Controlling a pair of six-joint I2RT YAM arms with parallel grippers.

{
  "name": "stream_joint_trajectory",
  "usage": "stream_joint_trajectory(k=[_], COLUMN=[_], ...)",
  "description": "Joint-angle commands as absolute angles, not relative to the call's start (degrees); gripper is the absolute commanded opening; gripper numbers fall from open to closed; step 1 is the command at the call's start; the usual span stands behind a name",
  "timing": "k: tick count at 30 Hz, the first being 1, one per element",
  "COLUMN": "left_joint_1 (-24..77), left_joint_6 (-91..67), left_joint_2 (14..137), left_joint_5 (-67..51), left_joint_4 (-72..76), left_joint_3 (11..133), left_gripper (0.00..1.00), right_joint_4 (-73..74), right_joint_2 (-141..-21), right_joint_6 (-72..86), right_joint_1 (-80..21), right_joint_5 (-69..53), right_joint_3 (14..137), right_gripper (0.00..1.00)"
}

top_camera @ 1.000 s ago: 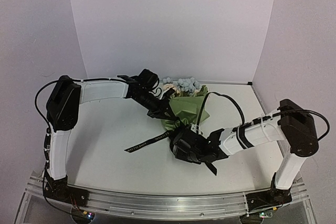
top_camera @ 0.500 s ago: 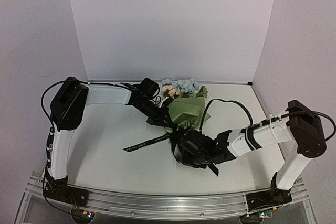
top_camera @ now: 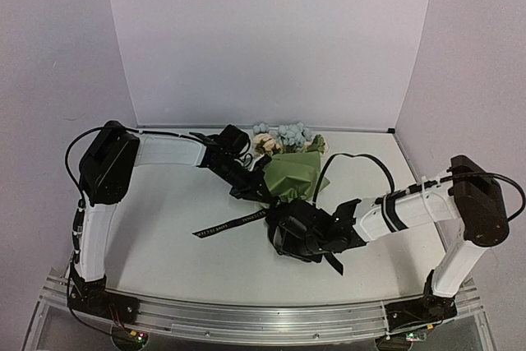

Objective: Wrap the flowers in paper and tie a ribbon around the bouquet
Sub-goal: Tie the half-tied ribbon around the folded bouquet.

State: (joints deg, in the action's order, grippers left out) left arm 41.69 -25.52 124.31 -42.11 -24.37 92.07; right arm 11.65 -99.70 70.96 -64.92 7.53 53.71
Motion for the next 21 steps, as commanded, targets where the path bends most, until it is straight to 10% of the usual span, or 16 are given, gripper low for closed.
stream_joint_trajectory(k=[1,18,21], left_joint_1=[41.8,41.3,41.3], left_joint_6=[-24.9,-24.7,-24.7], left_joint_2=[122.9,124.1,124.0], left_joint_5=[-43.4,-42.8,-43.2], left_joint_4=[-23.3,-23.7,-23.7], left_joint_3=[92.1,92.6,92.5], left_gripper=[0.00,0.00,0.00], right_joint_4=[12.9,15.4,15.4], right_joint_2=[-101.4,-98.2,-97.4], right_joint_6=[71.9,72.8,72.8], right_joint_1=[-65.0,-65.3,-65.9], right_joint_5=[8.0,6.4,7.7], right_joint_3=[57.4,54.8,54.8], right_gripper=[0.11,0.00,0.16])
